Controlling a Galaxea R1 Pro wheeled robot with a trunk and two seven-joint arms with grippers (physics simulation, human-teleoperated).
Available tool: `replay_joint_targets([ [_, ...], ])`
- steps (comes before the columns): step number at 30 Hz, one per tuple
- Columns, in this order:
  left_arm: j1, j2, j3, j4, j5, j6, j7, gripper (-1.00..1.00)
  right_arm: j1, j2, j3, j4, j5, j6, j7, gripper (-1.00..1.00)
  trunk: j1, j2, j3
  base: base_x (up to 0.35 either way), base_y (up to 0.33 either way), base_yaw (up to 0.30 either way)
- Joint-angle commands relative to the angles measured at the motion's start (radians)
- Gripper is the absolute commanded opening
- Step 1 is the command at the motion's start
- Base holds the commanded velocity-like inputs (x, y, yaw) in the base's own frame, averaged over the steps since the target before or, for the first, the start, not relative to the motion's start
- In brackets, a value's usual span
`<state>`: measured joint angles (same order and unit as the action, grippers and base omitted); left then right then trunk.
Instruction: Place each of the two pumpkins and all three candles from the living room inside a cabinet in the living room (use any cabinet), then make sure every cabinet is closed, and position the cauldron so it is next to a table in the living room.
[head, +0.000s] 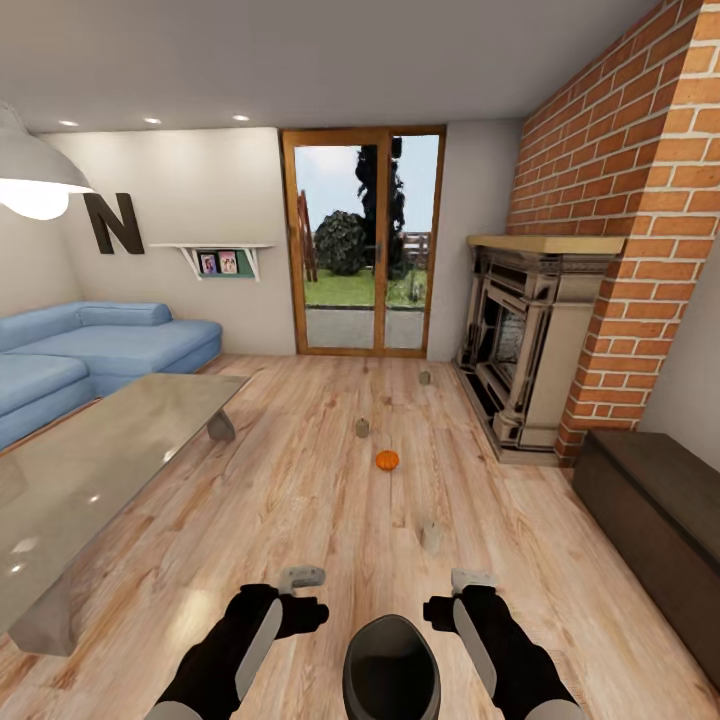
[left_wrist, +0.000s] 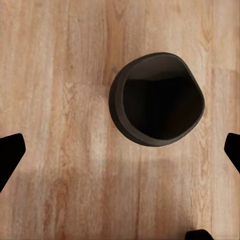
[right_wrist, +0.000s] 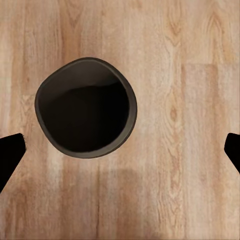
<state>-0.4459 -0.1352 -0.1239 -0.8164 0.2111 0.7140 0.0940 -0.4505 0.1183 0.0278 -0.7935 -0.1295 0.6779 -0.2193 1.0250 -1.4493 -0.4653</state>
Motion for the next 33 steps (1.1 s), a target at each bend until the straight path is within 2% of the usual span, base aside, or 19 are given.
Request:
replay_joint_targets([
  [1, 0.0, -0.001, -0.003, 0.0, 0.01, 0.004, 0.009, 1.0, -0.001, 0.001, 0.003, -0.001, -0.01, 0.003, -0.009, 1.0, 0.0, -0.001, -0.001, 0.0, 0.0, 0.0],
  [7, -0.001, -0.012, -0.005, 0.027, 0.01, -0.001, 0.01, 1.0, -0.002, 0.004, 0.003, 0.016, -0.01, 0.0, -0.01, 1.0, 0.0, -0.001, -0.001, 0.0, 0.0, 0.0],
  [12, -0.004, -0.023, -0.006, 0.068, 0.007, -0.007, 0.016, 1.0, -0.03, 0.004, 0.003, 0.109, -0.007, -0.075, -0.015, 1.0, 0.0, -0.001, -0.001, 0.0, 0.0, 0.0],
  [15, -0.005, -0.024, -0.006, 0.072, 0.008, -0.008, 0.016, 1.0, -0.044, 0.005, 0.003, 0.145, -0.006, -0.092, -0.015, 1.0, 0.0, -0.001, -0.001, 0.0, 0.0, 0.0],
  [33, -0.005, -0.023, -0.005, 0.063, 0.007, -0.028, 0.003, 1.0, -0.05, 0.006, 0.003, 0.163, -0.005, -0.1, -0.014, 1.0, 0.0, -0.001, -0.001, 0.0, 0.0, 0.0],
])
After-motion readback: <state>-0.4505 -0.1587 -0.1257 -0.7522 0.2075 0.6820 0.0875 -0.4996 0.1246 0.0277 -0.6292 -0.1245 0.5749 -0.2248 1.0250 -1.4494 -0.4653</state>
